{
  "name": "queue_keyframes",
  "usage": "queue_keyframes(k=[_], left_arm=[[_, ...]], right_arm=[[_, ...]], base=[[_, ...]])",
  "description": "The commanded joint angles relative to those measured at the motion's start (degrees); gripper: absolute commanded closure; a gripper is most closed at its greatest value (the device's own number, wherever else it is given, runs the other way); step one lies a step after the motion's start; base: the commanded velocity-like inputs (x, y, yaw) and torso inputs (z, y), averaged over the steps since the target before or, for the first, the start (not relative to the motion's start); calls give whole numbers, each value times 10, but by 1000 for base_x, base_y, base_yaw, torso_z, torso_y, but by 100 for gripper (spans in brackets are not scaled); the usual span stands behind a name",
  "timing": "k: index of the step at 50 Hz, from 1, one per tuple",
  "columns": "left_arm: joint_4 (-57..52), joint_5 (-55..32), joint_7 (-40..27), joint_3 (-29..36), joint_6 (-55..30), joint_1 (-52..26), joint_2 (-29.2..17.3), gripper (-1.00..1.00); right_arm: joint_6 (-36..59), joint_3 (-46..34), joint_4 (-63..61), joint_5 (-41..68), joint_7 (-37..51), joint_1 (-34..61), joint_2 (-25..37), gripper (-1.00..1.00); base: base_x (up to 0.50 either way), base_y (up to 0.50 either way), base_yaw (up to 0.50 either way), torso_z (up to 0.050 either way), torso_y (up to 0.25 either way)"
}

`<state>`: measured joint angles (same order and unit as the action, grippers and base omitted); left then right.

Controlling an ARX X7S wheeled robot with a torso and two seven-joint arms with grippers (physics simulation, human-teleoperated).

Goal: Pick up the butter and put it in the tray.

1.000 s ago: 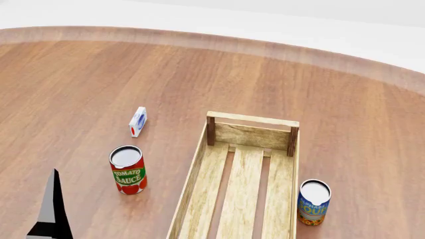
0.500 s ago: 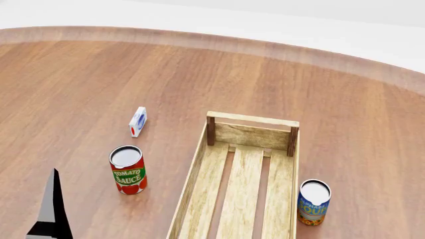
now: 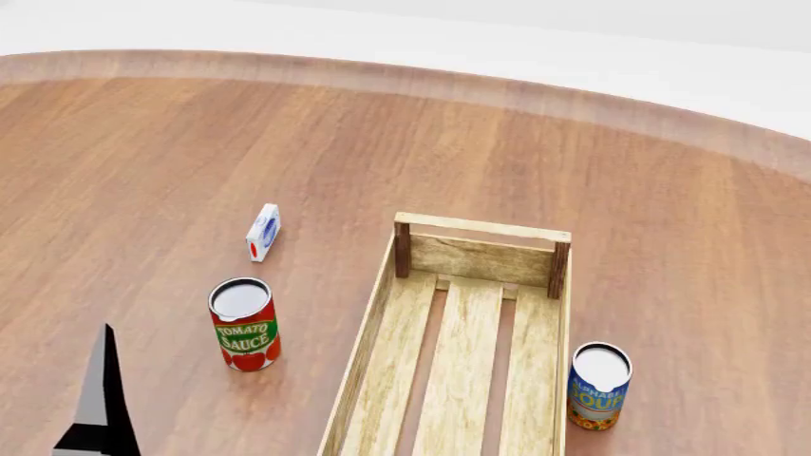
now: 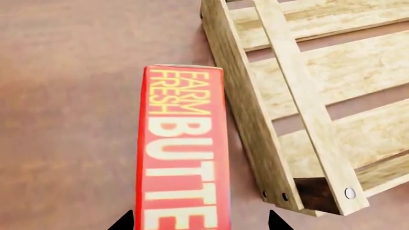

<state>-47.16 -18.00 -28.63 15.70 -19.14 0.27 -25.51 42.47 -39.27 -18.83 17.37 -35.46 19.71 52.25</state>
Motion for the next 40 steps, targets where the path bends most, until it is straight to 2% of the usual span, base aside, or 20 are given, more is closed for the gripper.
queue_keyframes(k=[1,34,35,40], left_arm=[[3,-3,-1,-2,3,0,-2,-100],[6,-2,-4,5,6,1,-6,-100],[6,-3,-4,4,7,1,-6,-100],[8,-2,-5,5,8,1,-6,-100]], right_arm=[[-14,-19,25,-15,-7,5,-19,-100],[-46,-14,55,6,15,-56,-16,-100],[-44,-11,56,6,21,-58,-17,100],[-39,-9,52,7,26,-59,-18,100]], base=[[0,0,0,0,0],[0,0,0,0,0],[0,0,0,0,0],[0,0,0,0,0]])
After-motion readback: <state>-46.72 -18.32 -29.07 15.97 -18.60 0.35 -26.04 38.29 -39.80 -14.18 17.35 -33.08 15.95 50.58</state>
